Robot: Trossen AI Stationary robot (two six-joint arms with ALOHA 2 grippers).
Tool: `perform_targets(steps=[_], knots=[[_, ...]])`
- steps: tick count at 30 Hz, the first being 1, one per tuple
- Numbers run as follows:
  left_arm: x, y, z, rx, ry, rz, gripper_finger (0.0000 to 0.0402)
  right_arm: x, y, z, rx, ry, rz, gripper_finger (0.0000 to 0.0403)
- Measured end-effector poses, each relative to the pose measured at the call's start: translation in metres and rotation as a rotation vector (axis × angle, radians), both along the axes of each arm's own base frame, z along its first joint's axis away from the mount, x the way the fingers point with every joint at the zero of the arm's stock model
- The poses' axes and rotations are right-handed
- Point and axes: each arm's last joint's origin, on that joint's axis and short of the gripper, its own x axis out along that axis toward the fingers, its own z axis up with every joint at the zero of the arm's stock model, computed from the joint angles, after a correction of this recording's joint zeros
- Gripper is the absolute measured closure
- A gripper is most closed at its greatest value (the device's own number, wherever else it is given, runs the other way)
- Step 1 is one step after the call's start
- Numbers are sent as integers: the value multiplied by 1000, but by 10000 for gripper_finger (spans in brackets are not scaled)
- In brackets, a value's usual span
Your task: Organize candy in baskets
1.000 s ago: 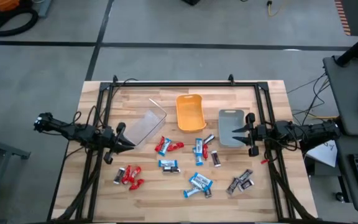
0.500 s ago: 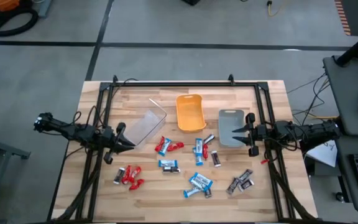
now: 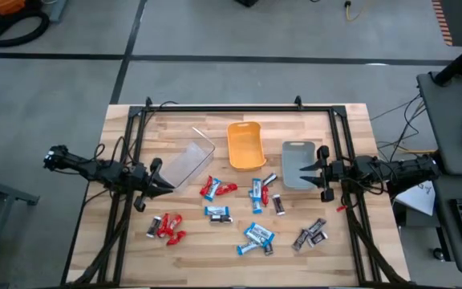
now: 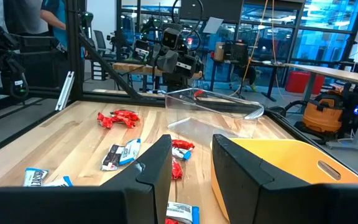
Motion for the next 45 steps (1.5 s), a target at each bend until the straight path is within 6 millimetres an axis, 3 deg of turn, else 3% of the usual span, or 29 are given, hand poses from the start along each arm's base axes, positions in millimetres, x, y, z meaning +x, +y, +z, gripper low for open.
perform_targets(steps=[33,38,45], knots=[[0,0,1,15,-10,9,364,0,0,0,-7,-1,0,294],[-1,2,13,-95,-123,60,364,0,-1,1,368,-7,-15,294],[-6,4,30,-99,-307,74,364,-1,-4,4,460,-65,-123,294]])
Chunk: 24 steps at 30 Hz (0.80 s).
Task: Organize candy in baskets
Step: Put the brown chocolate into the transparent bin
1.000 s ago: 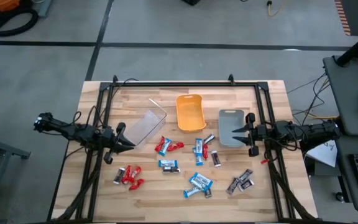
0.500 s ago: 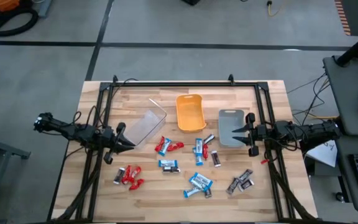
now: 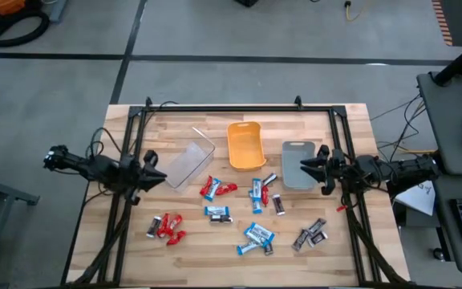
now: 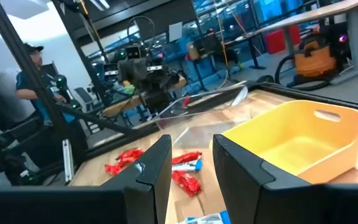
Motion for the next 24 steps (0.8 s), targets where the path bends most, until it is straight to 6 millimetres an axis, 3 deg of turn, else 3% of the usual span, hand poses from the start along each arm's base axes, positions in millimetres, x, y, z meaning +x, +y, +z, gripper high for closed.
perform_targets(steps=[11,16,24], knots=[[-2,1,5,-8,-52,7,364,-1,0,4,43,-24,4,294],[5,2,0,-115,29,94,364,-1,0,4,54,-26,6,294],[23,-4,5,-256,149,36,364,-1,1,5,84,-31,43,294]])
